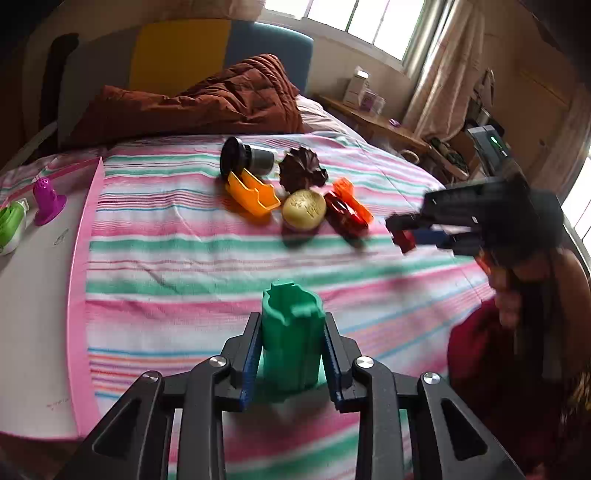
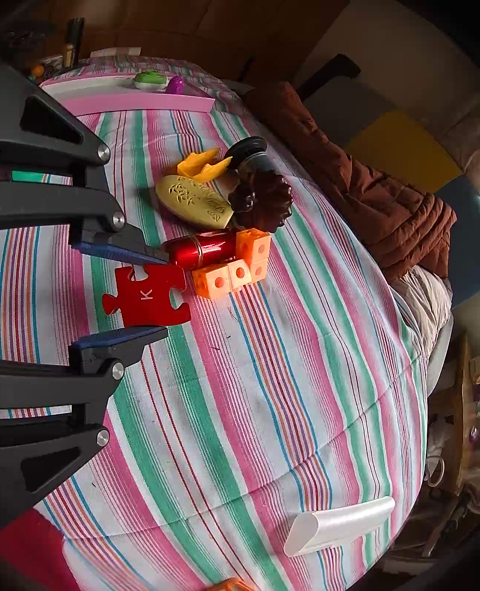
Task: Organize rigid objects
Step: 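Place the green plunger piece in the tray beside the spray head and open the left tool, then carry the red K puzzle piece into the tray and open the right tool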
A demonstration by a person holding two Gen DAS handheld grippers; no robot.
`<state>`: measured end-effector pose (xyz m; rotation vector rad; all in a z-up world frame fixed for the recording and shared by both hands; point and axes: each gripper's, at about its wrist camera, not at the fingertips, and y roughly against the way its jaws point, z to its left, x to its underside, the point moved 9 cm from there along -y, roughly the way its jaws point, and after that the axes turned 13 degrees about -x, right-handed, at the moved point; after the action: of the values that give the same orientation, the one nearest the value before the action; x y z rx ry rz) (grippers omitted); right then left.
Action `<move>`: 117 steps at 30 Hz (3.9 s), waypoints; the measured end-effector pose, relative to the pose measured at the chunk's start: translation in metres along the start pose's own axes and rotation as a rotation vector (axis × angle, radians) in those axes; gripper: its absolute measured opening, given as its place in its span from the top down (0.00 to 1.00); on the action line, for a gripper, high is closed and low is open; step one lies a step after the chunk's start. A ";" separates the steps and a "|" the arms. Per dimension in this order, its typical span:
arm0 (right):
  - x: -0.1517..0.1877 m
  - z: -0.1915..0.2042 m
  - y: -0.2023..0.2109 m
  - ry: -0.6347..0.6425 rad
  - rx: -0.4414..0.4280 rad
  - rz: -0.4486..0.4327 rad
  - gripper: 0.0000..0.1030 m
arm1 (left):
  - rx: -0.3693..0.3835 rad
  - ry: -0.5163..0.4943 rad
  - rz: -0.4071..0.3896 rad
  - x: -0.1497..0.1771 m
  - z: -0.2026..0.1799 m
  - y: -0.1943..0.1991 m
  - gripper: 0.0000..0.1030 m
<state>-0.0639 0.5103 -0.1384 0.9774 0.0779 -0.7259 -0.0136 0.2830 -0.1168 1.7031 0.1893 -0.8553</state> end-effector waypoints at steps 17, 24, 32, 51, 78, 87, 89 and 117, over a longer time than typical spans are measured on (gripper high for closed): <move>0.001 0.003 -0.001 0.031 0.003 0.007 0.68 | 0.027 0.049 -0.081 -0.017 0.027 0.049 0.71; 0.003 0.008 -0.003 0.057 0.004 0.014 0.68 | -0.072 0.150 -0.136 -0.041 0.101 0.063 0.71; 0.004 0.010 -0.003 0.065 0.008 0.013 0.68 | -0.195 0.279 -0.094 -0.046 0.206 0.045 0.71; 0.003 0.010 -0.005 0.090 0.044 0.012 0.68 | -0.403 0.274 -0.035 -0.048 0.300 -0.003 0.64; 0.012 0.049 -0.011 0.186 -0.032 0.022 0.68 | -0.221 0.299 -0.097 -0.007 0.225 0.040 0.59; 0.046 0.124 -0.057 0.287 -0.093 0.148 0.68 | -0.219 0.294 -0.078 0.000 0.226 0.039 0.59; 0.052 0.150 -0.068 0.333 -0.112 0.169 0.68 | -0.222 0.296 -0.070 0.001 0.228 0.038 0.59; 0.049 0.356 -0.211 0.698 -0.075 0.219 0.68 | -0.284 0.351 0.008 0.016 0.249 0.038 0.59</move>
<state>-0.2413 0.1352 -0.1050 1.1100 0.5932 -0.1550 -0.0908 0.0427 -0.1150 1.5705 0.5174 -0.4901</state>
